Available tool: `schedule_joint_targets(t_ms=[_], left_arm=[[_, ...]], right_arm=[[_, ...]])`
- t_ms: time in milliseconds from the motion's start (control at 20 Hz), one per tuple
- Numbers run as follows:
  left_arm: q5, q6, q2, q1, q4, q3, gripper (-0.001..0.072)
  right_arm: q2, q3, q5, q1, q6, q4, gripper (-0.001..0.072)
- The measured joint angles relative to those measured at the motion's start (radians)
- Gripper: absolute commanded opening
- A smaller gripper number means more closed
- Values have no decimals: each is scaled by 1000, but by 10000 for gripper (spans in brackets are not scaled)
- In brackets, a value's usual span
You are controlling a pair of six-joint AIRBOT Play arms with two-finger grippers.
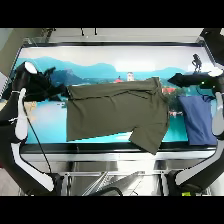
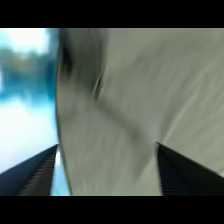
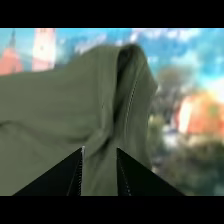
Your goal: Fold the shirts.
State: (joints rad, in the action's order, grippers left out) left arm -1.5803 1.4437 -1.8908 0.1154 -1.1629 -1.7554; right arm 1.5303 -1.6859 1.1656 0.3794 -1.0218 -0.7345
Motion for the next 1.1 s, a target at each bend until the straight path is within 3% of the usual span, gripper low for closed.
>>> schedule_joint_targets(t_ms=[350, 700, 750, 800, 850, 1100], left_arm=[[122, -39, 237, 54, 5, 583, 590], [185, -65, 313, -27, 27, 779, 587], [188, -68, 315, -43, 20, 779, 501], [195, -69, 315, -58, 12, 771, 167], [222, -76, 314, -69, 10, 758, 13], [230, -87, 317, -88, 8, 670, 14]], right_arm=[[-230, 225, 156, 94, -46, -24, 240], [-468, 455, 188, 182, -77, -29, 259], [-498, 500, 189, 196, -92, -43, 302], [-528, 552, 192, 210, -115, -63, 400], [-555, 602, 192, 223, -138, -88, 401], [-633, 842, 169, 249, -232, -179, 401]])
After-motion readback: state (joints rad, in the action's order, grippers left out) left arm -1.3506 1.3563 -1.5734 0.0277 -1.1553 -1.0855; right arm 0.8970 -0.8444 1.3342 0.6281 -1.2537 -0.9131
